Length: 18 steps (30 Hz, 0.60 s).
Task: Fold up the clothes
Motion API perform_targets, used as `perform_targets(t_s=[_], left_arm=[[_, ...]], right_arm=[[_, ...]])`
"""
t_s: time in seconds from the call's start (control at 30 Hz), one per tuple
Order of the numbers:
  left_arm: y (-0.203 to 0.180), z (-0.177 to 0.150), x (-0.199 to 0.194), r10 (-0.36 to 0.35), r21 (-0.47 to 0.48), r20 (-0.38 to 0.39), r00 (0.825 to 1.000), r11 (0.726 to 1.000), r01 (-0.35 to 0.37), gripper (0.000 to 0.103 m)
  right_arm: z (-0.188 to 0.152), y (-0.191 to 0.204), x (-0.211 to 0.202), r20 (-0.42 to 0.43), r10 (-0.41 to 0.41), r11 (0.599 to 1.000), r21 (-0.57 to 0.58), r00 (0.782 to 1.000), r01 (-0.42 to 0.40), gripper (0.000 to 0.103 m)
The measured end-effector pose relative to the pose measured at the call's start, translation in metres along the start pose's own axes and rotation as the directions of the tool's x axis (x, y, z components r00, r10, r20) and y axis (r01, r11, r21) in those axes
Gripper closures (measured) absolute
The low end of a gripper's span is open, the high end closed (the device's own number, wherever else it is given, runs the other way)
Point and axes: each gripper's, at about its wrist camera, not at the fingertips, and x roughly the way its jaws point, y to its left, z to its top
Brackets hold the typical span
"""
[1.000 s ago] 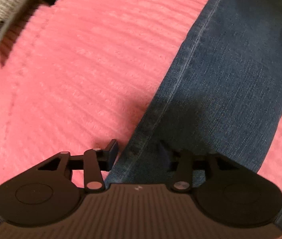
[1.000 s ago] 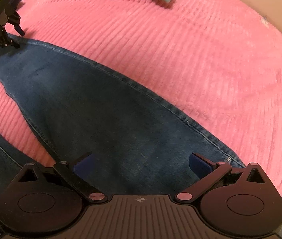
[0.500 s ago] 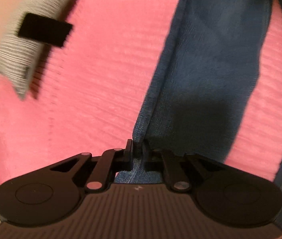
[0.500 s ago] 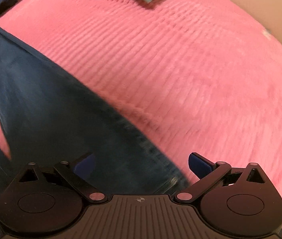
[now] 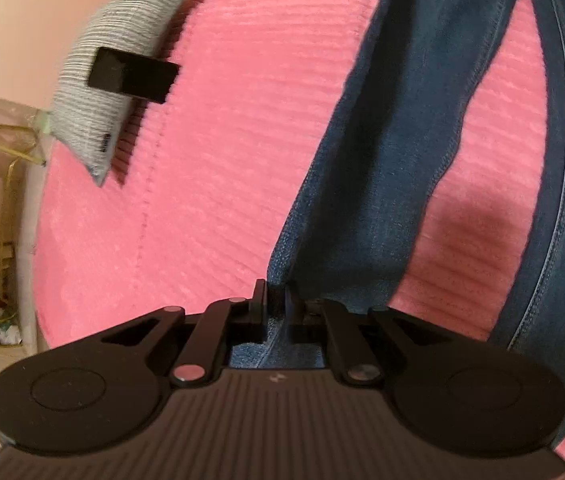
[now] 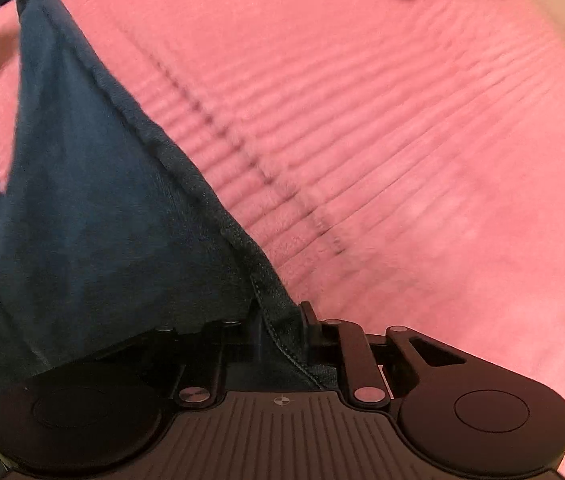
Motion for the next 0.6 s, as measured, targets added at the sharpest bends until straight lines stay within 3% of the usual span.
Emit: perform_targets(t_s=[0.17,0.27,0.43,0.57,0.6], left_arm=[[-0.005,-0.010,-0.059,0.076,-0.053,0.006,0.997,0.996,-0.075,0.097],[-0.028,-0.024,-0.103,0.049,-0.083,-0.013,0.999,0.995,-0.050,0.098],[-0.112,-0.066,-0.137,-0.133,-0.064,-0.102,0.986,0.990,0.127,0.098],[-0.170,-0.091,-0.113,-0.237,-0.026,-0.131,0.963,0.971,0.236,0.097],[-0.182,-0.097,-0.105,-0.257,-0.011,-0.132,0.957,0.966,0.258,0.098]], right_arm=[[-0.054,0.088,-0.104,0.117,-0.164,0.983,-0.060,0.980,0.172,0.089],[-0.099,0.158,-0.137,0.114,-0.163,0.985,-0.038,0.980,0.168,0.089],[-0.153,0.256,-0.099,-0.012,-0.107,0.993,0.055,0.994,0.107,0.089],[-0.163,0.295,-0.065,-0.089,-0.128,0.987,0.089,0.988,0.136,0.088],[-0.163,0.300,-0.062,-0.102,-0.141,0.983,0.102,0.985,0.152,0.078]])
